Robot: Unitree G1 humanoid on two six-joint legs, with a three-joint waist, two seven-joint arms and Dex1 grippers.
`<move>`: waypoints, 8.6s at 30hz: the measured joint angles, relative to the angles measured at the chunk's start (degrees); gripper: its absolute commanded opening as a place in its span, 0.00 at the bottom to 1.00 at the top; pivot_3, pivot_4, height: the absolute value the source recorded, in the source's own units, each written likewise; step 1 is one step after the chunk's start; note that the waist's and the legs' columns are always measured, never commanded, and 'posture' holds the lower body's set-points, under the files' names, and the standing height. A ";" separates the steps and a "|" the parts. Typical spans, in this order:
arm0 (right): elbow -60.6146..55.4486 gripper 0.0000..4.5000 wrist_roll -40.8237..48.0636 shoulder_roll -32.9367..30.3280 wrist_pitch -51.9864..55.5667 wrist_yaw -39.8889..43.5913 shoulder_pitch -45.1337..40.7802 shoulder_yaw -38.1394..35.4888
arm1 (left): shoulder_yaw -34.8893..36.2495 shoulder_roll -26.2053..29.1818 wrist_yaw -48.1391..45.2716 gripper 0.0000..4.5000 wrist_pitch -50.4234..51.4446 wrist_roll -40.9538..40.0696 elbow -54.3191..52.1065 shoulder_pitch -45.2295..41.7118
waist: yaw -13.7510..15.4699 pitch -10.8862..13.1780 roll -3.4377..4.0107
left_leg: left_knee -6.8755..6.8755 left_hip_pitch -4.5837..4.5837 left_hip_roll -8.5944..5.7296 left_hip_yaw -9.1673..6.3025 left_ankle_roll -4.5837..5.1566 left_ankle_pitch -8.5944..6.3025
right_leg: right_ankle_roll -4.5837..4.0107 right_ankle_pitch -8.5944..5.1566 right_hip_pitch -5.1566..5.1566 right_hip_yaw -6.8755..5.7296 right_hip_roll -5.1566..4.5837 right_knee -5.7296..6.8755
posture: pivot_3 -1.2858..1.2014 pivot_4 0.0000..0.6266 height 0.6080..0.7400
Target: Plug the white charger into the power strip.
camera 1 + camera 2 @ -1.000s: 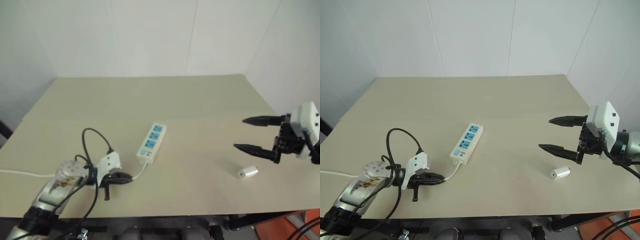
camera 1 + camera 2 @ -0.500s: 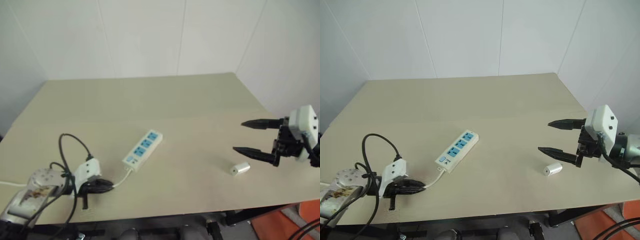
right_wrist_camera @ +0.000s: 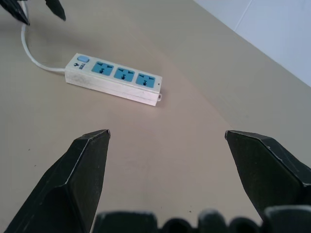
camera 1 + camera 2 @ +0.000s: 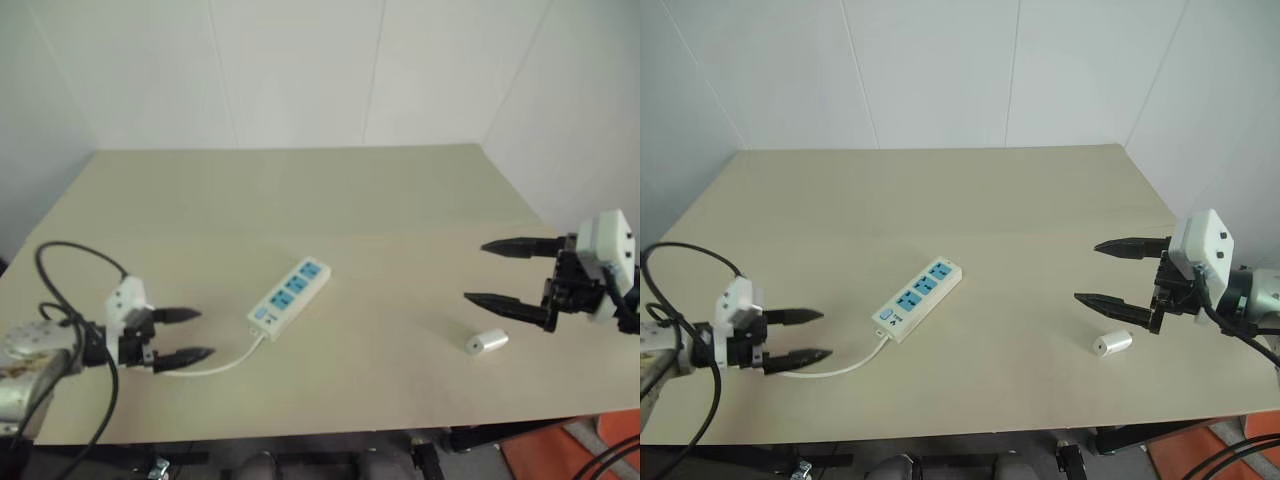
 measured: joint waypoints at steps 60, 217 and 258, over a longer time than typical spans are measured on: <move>-1.80 0.99 1.82 0.42 0.63 -1.09 0.65 -0.02 | -20.47 -31.66 35.98 1.00 -10.79 23.75 1.22 -0.35 | 0.79 -0.32 0.49 | 0.73 0.29 -0.09 -0.03 -0.01 -0.01 | 0.37 0.29 0.65 0.12 0.01 -0.14 | 0.52 0.24 1.00; 16.01 0.26 -11.20 40.88 -2.05 -8.30 -21.23 27.39 | -27.32 -27.27 -7.03 0.74 -38.76 25.35 40.01 -25.73 | 0.97 -0.38 0.49 | 0.97 -0.08 -0.15 -0.20 0.12 -0.08 | 0.04 0.60 0.51 -0.02 0.05 -0.04 | 0.52 0.24 1.00; 34.51 0.26 -17.82 45.27 -21.39 -1.06 -20.89 34.57 | -27.49 -25.05 -9.53 0.74 -33.48 23.92 35.09 -23.12 | 0.21 -0.38 0.49 | 0.87 -0.05 -0.08 -0.20 0.12 -0.09 | 0.16 0.49 0.47 -0.01 0.11 -0.03 | 0.52 0.24 1.00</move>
